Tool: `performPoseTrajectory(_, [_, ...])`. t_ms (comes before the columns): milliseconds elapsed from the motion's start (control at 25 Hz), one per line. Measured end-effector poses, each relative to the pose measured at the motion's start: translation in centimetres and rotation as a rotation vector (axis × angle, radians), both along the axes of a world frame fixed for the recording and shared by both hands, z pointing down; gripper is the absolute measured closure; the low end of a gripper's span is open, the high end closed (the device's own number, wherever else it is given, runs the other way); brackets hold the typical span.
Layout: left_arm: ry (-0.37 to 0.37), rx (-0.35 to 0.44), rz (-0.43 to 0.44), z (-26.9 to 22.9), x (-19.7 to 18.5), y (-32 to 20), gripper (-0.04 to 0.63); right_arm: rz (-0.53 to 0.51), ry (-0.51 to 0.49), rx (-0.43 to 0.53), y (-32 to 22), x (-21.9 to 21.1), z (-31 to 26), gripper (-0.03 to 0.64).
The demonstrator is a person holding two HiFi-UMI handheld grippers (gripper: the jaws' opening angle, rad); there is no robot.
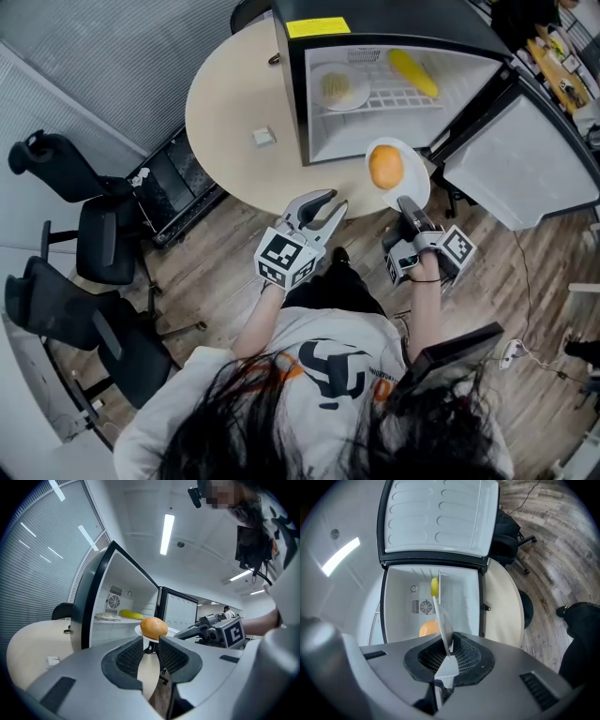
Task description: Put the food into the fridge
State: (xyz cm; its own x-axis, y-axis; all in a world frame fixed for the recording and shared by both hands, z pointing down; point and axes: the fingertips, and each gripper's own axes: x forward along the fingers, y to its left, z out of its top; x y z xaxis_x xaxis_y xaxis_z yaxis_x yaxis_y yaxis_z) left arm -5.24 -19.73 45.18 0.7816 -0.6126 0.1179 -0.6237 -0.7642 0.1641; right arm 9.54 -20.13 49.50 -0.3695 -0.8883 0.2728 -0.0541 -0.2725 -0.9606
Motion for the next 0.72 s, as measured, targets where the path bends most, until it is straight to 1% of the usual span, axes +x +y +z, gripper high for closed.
performPoseTrajectory(240, [-0.012, -0.003, -0.008, 0.1, 0.7, -1.4, 0.497, 0.012, 0.006, 0.028, -3.1, 1.9, -1.1, 0.583])
performPoseTrajectory(440, [-0.013, 0.011, -0.010, -0.5, 1.8, -3.0, 0.497, 0.001, 0.021, 0.041, -6.1, 3.1, -1.9, 0.583])
performPoseTrajectory(720, [-0.030, 0.008, -0.017, -0.3, 3.2, -5.4, 0.497, -0.010, 0.006, 0.053, -10.7, 3.4, -2.5, 0.582])
